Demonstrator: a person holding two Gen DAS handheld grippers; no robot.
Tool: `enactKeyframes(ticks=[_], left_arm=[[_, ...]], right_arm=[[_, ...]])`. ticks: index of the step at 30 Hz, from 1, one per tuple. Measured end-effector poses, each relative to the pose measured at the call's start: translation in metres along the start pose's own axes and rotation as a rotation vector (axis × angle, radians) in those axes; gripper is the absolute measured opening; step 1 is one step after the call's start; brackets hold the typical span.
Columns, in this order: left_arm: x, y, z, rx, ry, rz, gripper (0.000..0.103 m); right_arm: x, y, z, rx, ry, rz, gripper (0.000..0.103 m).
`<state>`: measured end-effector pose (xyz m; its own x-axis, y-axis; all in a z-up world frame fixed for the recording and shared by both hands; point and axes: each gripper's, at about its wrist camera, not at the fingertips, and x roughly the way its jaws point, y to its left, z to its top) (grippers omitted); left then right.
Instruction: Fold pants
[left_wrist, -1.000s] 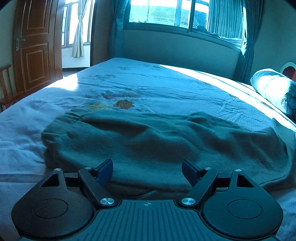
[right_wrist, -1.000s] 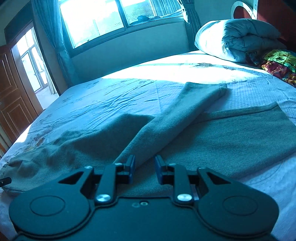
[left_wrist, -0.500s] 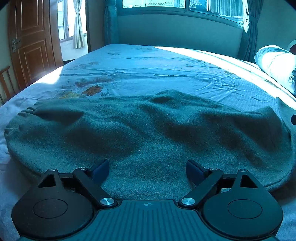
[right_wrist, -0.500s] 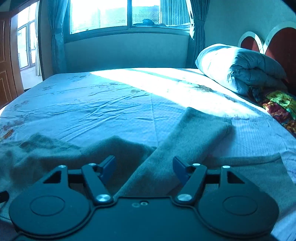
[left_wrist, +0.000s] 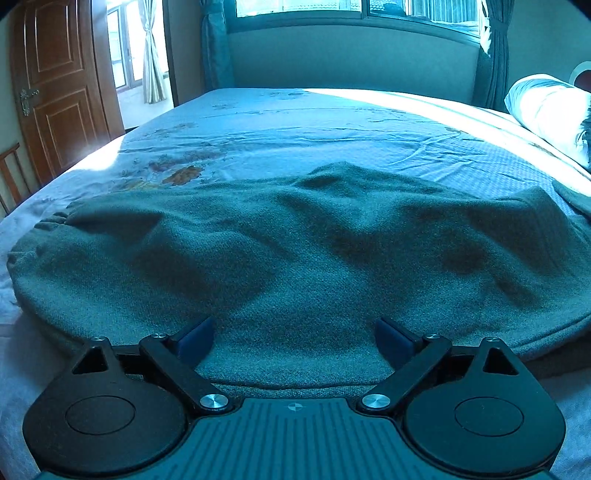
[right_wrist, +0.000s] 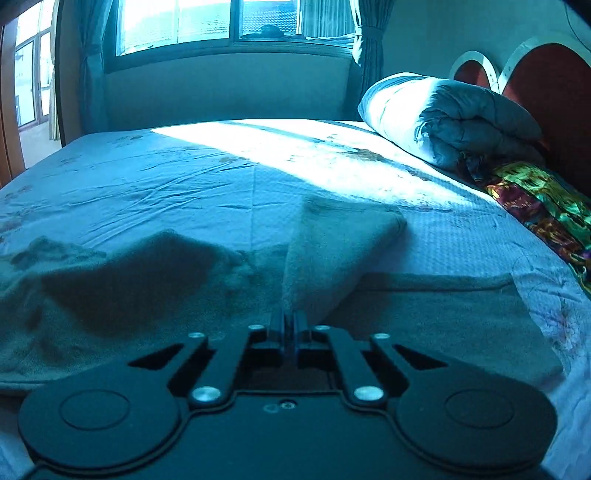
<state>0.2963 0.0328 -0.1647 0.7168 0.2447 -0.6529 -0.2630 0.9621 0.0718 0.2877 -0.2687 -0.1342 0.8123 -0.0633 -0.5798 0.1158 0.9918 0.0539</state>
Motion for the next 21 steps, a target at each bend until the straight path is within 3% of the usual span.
enactKeyframes(ticks=[2, 4, 7, 8, 9, 14, 16, 17, 18, 19, 20, 21], left_arm=[[-0.003, -0.003, -0.001, 0.029, -0.009, 0.017, 0.094], [-0.005, -0.005, -0.001, 0.045, -0.009, 0.029, 0.094], [-0.009, -0.006, 0.000, 0.067, -0.013, 0.043, 0.094], [-0.011, -0.007, -0.001, 0.085, -0.017, 0.053, 0.094], [-0.011, -0.008, -0.001, 0.091, -0.016, 0.058, 0.094], [-0.006, -0.011, 0.002, 0.089, 0.006, 0.069, 0.094], [-0.005, -0.011, 0.003, 0.089, 0.010, 0.070, 0.095], [-0.005, -0.011, 0.003, 0.090, 0.011, 0.071, 0.095], [-0.005, -0.011, 0.002, 0.091, 0.012, 0.071, 0.095], [-0.004, -0.011, 0.003, 0.092, 0.014, 0.072, 0.096], [-0.004, -0.011, 0.003, 0.094, 0.016, 0.074, 0.096], [-0.004, -0.011, 0.003, 0.096, 0.017, 0.075, 0.096]], right_arm=[[-0.003, -0.016, -0.018, 0.077, 0.011, -0.055, 0.000], [0.004, -0.034, -0.032, 0.152, 0.069, -0.055, 0.000], [-0.015, -0.046, -0.031, 0.201, -0.020, -0.018, 0.000], [-0.020, -0.045, -0.027, 0.193, -0.051, -0.009, 0.001], [-0.024, -0.041, -0.019, 0.166, -0.073, 0.011, 0.009], [-0.007, -0.005, 0.014, -0.037, -0.099, 0.044, 0.012], [0.012, 0.016, 0.025, -0.179, -0.082, -0.006, 0.034], [0.023, 0.026, 0.028, -0.254, -0.068, -0.028, 0.058], [0.033, 0.035, 0.029, -0.328, -0.070, -0.051, 0.064], [0.041, 0.043, 0.029, -0.397, -0.070, -0.088, 0.060], [0.049, 0.048, 0.029, -0.451, -0.067, -0.137, 0.036], [0.057, 0.047, 0.030, -0.481, -0.058, -0.179, 0.004]])
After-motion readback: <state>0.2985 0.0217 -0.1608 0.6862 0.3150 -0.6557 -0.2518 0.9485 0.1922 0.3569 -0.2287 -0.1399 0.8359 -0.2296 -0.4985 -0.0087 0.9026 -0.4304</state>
